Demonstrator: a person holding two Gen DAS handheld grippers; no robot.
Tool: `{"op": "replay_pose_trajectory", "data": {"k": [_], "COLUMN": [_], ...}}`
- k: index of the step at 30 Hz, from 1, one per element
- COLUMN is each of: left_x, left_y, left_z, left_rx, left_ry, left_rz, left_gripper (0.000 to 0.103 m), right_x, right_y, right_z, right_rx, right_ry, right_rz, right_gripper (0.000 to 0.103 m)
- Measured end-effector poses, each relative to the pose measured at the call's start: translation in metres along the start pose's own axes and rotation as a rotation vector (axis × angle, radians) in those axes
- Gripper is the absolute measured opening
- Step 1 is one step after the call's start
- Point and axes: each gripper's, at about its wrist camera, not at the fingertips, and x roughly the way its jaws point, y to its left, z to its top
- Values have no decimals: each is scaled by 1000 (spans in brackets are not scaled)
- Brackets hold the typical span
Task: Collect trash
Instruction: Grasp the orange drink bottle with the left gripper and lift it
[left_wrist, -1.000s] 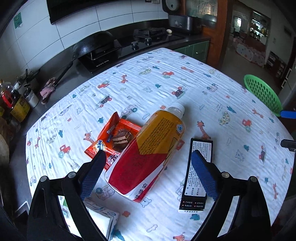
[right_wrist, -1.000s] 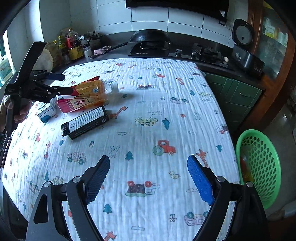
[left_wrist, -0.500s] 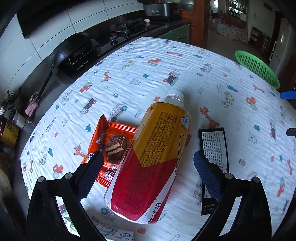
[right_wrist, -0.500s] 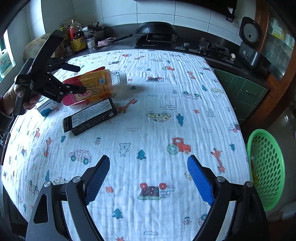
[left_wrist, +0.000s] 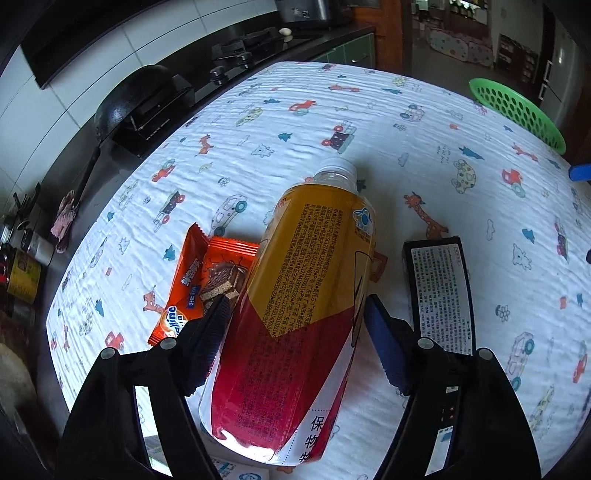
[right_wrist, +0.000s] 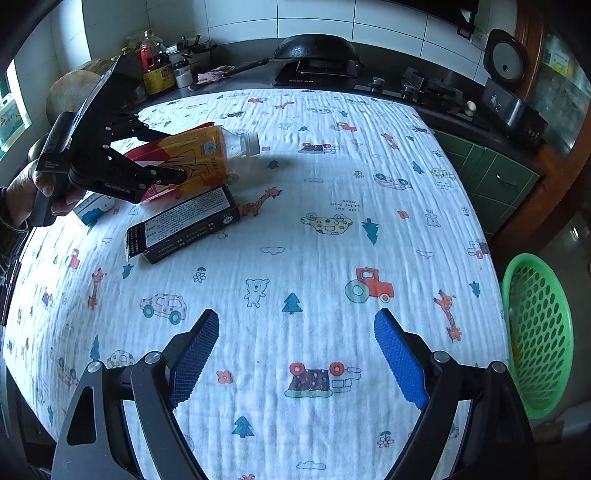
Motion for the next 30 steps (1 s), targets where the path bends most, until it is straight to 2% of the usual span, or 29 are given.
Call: {"op": "replay_pose_trajectory", "data": {"k": [4,8,12,19,23,30], "left_x": [-13,-23,-28,-21,-14,-1], "left_y": [13,17,21,18,20,15], "left_z": [-7,-17,-28,-33,-28,-16], "left_rx": [-106,-142,-192,-194,-196,-156], "left_ry": [-32,-45,-42,-5,28,61], "left_rz": [-20,1,-17,-11,-17,-4], "left_gripper": [69,67,67,67,75,80], "right_x": [6,14,18,16,13,13], "right_y": [7,19,34,48,47,40], "right_z": [5,11,19,27,26,23], "right_rx": [15,32,20,13,8,21], "right_ry": [12,30,36,38,39,50], "right_rz": [30,58,63,64,50,46], "right_gripper": [83,83,83,83,83,83]}}
